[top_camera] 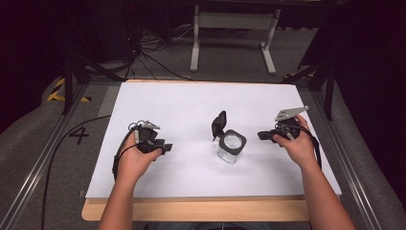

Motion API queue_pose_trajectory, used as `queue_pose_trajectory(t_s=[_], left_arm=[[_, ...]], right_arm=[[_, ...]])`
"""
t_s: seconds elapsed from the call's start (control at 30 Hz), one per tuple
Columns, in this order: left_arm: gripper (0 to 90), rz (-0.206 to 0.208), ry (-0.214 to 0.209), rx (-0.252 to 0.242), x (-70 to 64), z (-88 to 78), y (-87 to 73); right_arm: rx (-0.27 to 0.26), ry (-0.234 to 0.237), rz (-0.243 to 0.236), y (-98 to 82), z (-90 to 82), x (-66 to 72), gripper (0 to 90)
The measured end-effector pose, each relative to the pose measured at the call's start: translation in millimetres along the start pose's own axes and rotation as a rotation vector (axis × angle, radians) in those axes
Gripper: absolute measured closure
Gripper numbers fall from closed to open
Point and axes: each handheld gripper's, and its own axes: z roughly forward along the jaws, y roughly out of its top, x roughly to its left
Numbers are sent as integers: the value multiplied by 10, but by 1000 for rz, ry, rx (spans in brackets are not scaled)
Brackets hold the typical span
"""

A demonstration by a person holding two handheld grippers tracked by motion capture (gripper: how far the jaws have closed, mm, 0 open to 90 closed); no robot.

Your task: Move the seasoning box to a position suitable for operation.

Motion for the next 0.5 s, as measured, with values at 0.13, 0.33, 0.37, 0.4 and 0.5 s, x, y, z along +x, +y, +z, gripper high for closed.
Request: queue_pose_trajectory(t_s=[0.13, 0.33, 0.37, 0.4, 0.5], left_arm=[[667, 42, -54, 13, -107, -41, 69], [618, 48, 16, 73, -232, -113, 104], [625, 42, 13, 74, -250, -125, 103], [625, 42, 6, 74, -258, -139, 107], [618, 40, 6, 79, -279, -173, 120]], right_arm=[[-50, 41, 10, -6, -17, 24, 896], [-55, 74, -14, 12, 23, 40, 899], [-51, 80, -21, 16, 38, 44, 900], [-42, 82, -30, 21, 57, 54, 899], [-31, 102, -33, 30, 129, 86, 900]])
